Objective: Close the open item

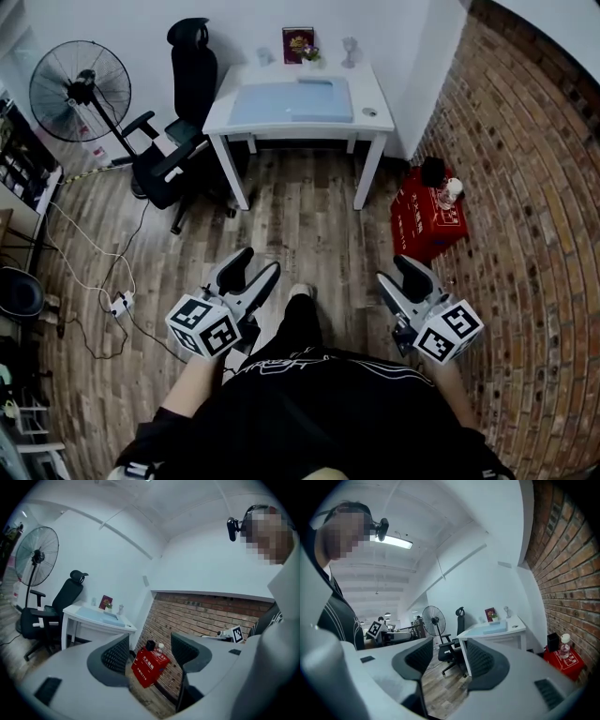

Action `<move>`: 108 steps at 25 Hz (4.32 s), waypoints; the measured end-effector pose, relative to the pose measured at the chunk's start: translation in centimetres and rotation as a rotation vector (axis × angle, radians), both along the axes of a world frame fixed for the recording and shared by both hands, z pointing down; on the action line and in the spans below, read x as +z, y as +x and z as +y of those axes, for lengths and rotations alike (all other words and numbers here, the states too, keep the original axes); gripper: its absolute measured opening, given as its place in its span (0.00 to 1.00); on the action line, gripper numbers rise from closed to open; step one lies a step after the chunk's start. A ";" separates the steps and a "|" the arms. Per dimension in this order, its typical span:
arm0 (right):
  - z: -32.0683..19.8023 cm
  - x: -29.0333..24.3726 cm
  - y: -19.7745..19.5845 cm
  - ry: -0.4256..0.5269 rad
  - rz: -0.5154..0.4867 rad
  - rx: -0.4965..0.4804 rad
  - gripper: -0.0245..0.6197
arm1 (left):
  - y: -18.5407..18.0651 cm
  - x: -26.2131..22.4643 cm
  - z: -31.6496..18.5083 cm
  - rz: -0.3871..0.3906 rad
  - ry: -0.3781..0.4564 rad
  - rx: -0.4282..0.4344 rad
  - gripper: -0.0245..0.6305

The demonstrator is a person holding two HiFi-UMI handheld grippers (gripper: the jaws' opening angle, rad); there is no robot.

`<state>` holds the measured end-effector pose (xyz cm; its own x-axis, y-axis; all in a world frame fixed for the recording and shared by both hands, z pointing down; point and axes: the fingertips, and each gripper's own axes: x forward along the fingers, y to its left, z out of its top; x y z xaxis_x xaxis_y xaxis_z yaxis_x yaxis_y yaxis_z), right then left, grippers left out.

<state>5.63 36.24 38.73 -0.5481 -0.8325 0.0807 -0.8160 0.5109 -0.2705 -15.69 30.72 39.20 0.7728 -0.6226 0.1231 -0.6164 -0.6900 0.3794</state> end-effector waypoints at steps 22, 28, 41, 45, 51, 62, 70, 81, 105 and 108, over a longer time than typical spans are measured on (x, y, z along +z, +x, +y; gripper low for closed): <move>-32.3 2.1 -2.0 -0.133 0.013 0.077 0.49 | -3.0 3.5 -34.0 0.006 -0.093 0.012 0.48; -38.4 2.6 -1.5 -0.147 0.055 0.121 0.49 | -3.6 3.9 -40.5 -0.009 -0.087 0.005 0.48; -47.7 5.9 3.7 -0.213 0.069 0.209 0.55 | -1.6 6.0 -48.4 -0.004 -0.147 -0.048 0.48; -52.7 6.8 5.5 -0.224 0.071 0.188 0.55 | -0.8 6.6 -51.9 -0.025 -0.163 -0.084 0.48; -61.3 9.0 8.2 -0.275 0.111 0.166 0.55 | 0.3 7.5 -58.6 -0.044 -0.198 -0.149 0.48; -72.5 16.5 11.6 -0.399 0.265 0.160 0.56 | 2.0 8.6 -66.0 -0.062 -0.199 -0.233 0.48; -74.3 20.1 13.4 -0.472 0.346 0.285 0.59 | -1.2 10.7 -67.5 -0.065 -0.243 -0.285 0.48; -73.7 22.7 13.5 -0.559 0.449 0.354 0.54 | -6.2 13.5 -67.8 -0.104 -0.340 -0.273 0.48; -70.8 22.7 11.2 -0.529 0.474 0.288 0.53 | -13.4 25.8 -63.8 -0.184 -0.579 -0.340 0.48; -70.7 22.7 11.2 -0.528 0.466 0.294 0.53 | -12.8 26.7 -63.7 -0.173 -0.609 -0.329 0.48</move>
